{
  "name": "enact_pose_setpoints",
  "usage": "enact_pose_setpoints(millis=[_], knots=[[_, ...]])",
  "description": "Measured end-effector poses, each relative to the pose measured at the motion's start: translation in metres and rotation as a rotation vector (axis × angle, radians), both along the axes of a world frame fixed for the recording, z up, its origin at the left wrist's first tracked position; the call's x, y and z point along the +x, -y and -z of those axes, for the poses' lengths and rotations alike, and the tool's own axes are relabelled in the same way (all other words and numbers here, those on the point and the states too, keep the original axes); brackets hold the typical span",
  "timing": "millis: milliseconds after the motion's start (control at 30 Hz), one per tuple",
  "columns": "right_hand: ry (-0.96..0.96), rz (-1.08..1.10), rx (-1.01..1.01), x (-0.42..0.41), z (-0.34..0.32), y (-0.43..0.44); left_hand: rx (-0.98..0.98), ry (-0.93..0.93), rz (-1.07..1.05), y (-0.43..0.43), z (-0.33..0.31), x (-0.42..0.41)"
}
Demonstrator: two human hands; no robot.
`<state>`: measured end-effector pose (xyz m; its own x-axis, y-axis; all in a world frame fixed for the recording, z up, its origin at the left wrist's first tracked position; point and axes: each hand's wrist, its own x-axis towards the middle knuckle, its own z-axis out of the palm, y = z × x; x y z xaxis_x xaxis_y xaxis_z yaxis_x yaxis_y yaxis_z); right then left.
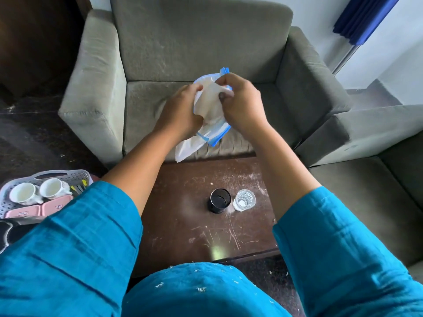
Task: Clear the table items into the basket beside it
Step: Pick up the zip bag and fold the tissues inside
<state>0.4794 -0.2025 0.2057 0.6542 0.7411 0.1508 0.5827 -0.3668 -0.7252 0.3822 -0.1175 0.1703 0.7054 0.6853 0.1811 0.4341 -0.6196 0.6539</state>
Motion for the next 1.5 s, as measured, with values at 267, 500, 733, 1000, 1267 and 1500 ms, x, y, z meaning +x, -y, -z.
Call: enact_pose_setpoints(millis=[267, 500, 733, 1000, 1267, 1500], knots=[[0.041, 0.005, -0.156, 0.008, -0.009, 0.014, -0.086, 0.035, 0.028, 0.008, -0.001, 0.002], [0.221, 0.081, -0.207, 0.010, -0.010, 0.010, -0.126, 0.011, 0.056, 0.017, -0.001, 0.010], [-0.167, 0.121, 0.014, 0.030, -0.004, 0.024, -0.149, 0.027, 0.020, 0.018, 0.002, 0.010], [-0.643, 0.112, 0.275, 0.029, -0.003, 0.032, -0.332, 0.181, 0.019, 0.025, -0.003, 0.013], [-0.528, 0.175, 0.307, 0.035, -0.008, 0.037, -0.203, 0.183, -0.054, 0.020, 0.003, 0.010], [-0.260, 0.253, 0.165, 0.029, -0.014, 0.039, -0.029, 0.150, -0.094, 0.022, 0.004, 0.016]])
